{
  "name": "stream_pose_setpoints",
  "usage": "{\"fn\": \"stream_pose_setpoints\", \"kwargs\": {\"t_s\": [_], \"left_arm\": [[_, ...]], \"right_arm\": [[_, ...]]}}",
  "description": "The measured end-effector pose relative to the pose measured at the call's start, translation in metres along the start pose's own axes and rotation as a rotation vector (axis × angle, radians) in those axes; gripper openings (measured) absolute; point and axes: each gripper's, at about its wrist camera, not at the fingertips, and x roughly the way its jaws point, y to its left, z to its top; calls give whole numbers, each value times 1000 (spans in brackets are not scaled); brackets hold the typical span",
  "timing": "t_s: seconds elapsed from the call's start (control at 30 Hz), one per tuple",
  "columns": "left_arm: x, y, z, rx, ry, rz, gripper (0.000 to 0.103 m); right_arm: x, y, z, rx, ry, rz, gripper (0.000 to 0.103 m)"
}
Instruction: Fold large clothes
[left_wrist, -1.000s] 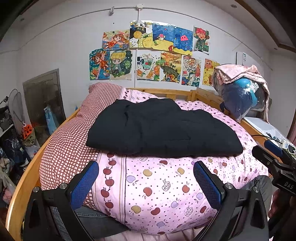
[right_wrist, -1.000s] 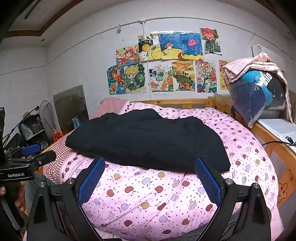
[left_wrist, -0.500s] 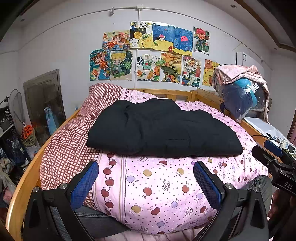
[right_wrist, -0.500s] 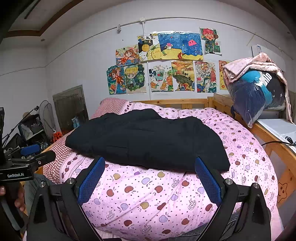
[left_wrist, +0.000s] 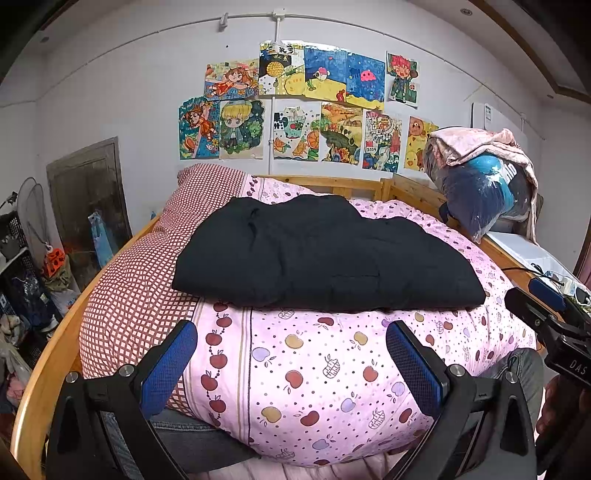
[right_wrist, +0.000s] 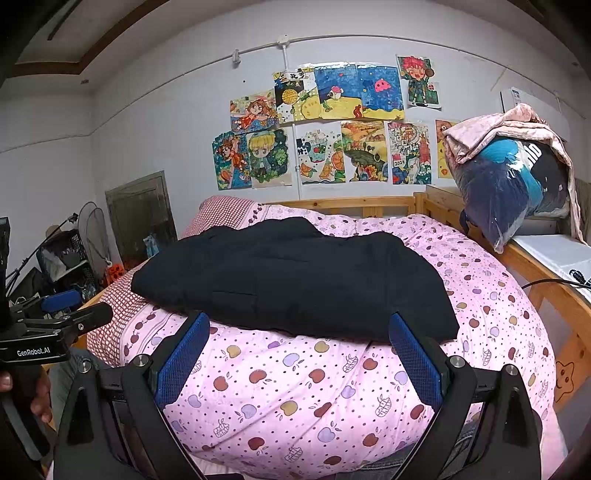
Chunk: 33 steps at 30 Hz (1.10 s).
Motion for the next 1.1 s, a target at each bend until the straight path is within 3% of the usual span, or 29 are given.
{"fn": "stream_pose_setpoints", "kwargs": {"t_s": [1.1], "left_arm": [[0,2,0,2,-2,-1,103]], "right_arm": [[-1,4,-2,3,-6,-2,95]]}}
